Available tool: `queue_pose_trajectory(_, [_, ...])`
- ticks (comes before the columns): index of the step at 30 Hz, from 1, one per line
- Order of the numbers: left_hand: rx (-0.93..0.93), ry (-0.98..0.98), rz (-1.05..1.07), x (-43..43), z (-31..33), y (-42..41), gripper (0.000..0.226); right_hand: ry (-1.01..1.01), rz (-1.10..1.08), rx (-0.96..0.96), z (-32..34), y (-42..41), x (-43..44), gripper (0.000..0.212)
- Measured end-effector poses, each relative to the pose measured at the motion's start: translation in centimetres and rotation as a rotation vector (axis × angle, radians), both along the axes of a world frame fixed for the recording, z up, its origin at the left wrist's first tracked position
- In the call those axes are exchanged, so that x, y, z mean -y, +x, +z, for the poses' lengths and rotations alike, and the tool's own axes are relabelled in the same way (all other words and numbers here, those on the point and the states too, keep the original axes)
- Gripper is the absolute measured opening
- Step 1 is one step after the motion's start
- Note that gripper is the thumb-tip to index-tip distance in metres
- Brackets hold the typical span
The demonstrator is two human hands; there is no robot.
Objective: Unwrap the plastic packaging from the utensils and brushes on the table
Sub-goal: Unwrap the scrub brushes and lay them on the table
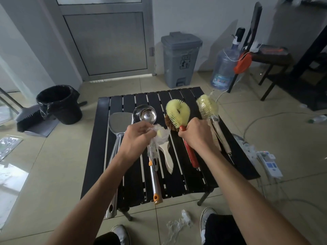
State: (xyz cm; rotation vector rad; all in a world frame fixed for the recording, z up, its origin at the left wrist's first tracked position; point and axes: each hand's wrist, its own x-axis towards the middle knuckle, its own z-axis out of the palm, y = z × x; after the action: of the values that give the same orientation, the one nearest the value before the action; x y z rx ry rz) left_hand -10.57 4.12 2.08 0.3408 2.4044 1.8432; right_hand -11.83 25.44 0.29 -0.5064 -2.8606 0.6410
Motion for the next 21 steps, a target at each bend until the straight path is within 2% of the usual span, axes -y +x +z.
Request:
queue_pose_trajectory(5, [0.011, 0.095, 0.102, 0.1, -0.4, -0.6, 0.008, 0.009, 0.010, 0.020, -1.3, 0.0, 0.4, 0.026])
queue_pose_trajectory(12, [0.037, 0.160, 0.095, -0.8, -0.7, -0.1, 0.009, 0.065, -0.003, 0.041, -1.0, 0.6, -0.1, 0.037])
queue_pose_trajectory(14, [0.069, 0.214, 0.071, -1.1, -0.6, 0.1, 0.012, 0.080, 0.003, -0.013, -0.2, 1.3, -0.4, 0.038])
queue_pose_trajectory(16, [0.107, 0.282, 0.023, -1.5, -0.5, 0.2, 0.013, -0.054, 0.047, -0.146, 1.2, 2.3, -0.9, 0.032])
queue_pose_trajectory(18, [0.138, 0.347, -0.018, -2.1, -0.3, 0.5, 0.013, -0.330, 0.150, -0.235, 2.6, 3.5, -1.3, 0.031])
queue_pose_trajectory(21, [0.150, 0.408, -0.021, -3.3, -0.2, 1.1, 0.014, -0.657, 0.357, -0.130, 3.7, 5.3, -2.0, 0.035])
